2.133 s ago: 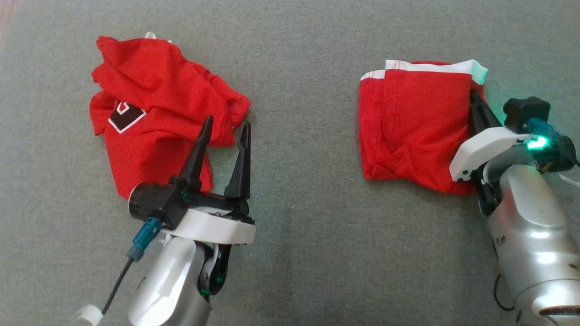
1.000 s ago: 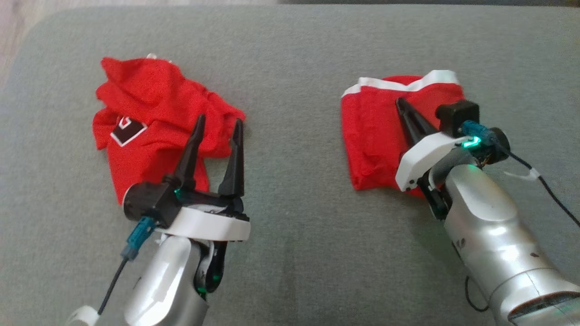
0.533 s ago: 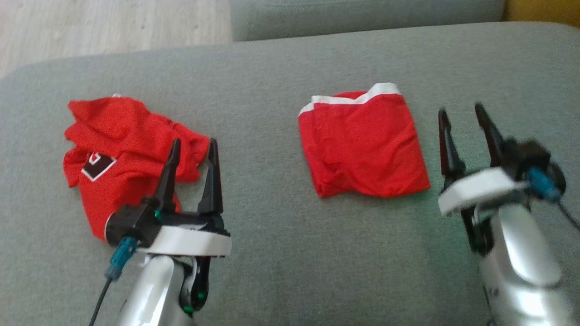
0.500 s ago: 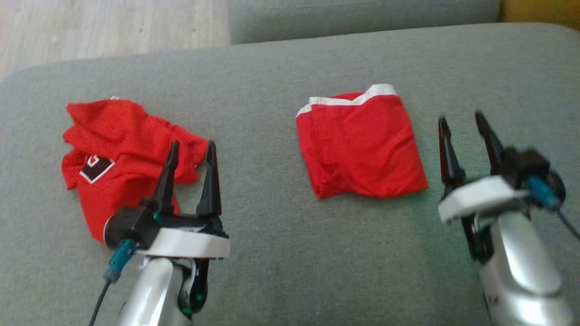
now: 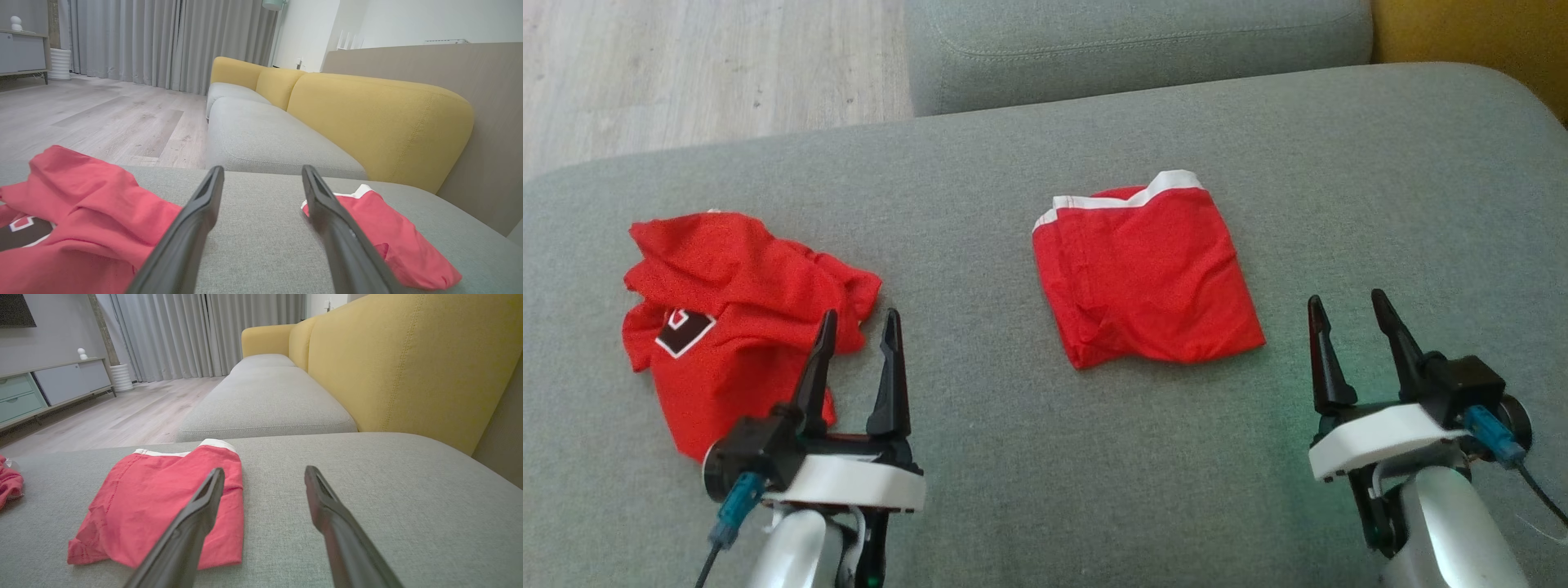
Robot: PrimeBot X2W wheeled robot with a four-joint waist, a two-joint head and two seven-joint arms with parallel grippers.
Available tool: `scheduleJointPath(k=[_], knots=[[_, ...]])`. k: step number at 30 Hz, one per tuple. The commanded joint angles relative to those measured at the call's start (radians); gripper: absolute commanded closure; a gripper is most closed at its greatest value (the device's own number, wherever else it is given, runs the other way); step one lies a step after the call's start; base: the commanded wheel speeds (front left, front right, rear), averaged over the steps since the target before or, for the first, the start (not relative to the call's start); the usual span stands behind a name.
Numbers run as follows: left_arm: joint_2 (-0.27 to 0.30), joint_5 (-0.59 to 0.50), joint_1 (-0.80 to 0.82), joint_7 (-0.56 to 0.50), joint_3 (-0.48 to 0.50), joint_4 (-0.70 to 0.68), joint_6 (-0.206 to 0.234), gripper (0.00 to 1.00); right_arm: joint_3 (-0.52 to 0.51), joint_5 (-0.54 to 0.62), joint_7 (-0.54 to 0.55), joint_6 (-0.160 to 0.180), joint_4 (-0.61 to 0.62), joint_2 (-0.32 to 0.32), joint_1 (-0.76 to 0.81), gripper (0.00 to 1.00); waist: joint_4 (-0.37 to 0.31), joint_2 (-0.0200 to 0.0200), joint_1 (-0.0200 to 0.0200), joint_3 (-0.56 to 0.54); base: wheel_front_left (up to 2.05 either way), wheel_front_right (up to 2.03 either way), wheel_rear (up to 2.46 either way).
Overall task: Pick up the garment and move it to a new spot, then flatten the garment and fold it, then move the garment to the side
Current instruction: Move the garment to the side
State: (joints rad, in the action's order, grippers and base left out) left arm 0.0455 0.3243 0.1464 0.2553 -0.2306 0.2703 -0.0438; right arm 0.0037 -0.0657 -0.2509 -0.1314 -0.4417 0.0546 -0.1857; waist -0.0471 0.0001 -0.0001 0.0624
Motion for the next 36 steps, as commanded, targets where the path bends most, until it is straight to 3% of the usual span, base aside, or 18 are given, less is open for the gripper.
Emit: scheduleJointPath(k=[1, 18, 29, 36], knots=[[0.005, -0.006, 0.025, 0.006, 0.037, -0.032, 0.001, 0.00, 0.031, -0.007, -0.011, 0.001, 0.038, -0.004, -0.033, 0.00, 0.002, -0.0001, 0.0001, 0.001, 0.00, 0.00, 0.00], [0.005, -0.015, 0.101, 0.006, -0.032, -0.064, 0.002, 0.00, -0.015, 0.059, 0.067, 0.001, -0.006, -0.004, -0.169, 0.00, 0.087, -0.0001, 0.0001, 0.131, 0.00, 0.00, 0.00], [0.005, 0.002, 0.154, 0.006, -0.093, -0.067, 0.014, 0.00, -0.073, 0.007, 0.218, 0.001, -0.253, -0.004, -0.345, 0.00, 0.177, -0.0001, 0.0001, 0.203, 0.00, 0.00, 0.00], [0.005, 0.009, 0.163, 0.006, -0.106, -0.070, 0.022, 0.00, -0.063, 0.008, 0.248, 0.001, -0.415, -0.004, -0.414, 0.00, 0.197, -0.0001, 0.0001, 0.220, 0.00, 0.00, 0.00]])
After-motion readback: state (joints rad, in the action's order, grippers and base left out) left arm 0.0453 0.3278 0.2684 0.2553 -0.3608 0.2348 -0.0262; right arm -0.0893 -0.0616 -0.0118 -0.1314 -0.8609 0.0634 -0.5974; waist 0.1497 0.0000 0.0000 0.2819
